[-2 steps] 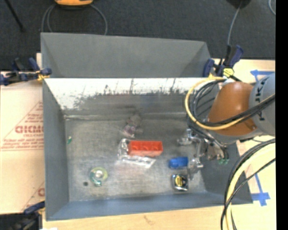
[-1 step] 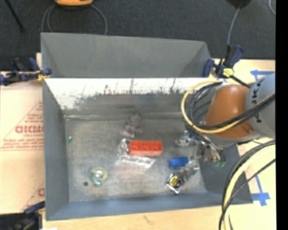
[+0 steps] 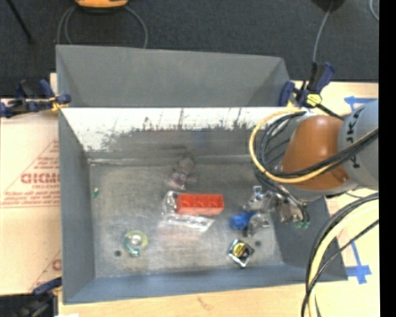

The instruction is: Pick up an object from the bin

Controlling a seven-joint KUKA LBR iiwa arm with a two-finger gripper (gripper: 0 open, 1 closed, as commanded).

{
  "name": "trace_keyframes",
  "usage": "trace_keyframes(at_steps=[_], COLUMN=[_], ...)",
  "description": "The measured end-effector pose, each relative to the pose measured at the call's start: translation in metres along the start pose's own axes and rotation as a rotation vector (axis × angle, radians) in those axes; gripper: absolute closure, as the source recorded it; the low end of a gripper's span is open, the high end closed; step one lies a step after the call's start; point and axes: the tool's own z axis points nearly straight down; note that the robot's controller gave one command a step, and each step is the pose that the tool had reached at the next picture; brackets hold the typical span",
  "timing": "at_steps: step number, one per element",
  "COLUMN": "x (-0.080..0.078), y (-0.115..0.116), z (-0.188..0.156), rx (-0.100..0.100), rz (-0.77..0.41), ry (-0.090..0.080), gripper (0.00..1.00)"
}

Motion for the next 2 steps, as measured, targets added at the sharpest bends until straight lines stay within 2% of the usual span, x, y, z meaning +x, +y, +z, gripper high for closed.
trace_keyframes(at_steps=[1, 2], x=[-0.004, -0.007], y=[-0.002, -0.004], z=[-0.065, -0.096], rx=[-0.002, -0.003], rz=[0.001, 0.003], ry=[0.012, 0.015], gripper=[1.00, 1.00])
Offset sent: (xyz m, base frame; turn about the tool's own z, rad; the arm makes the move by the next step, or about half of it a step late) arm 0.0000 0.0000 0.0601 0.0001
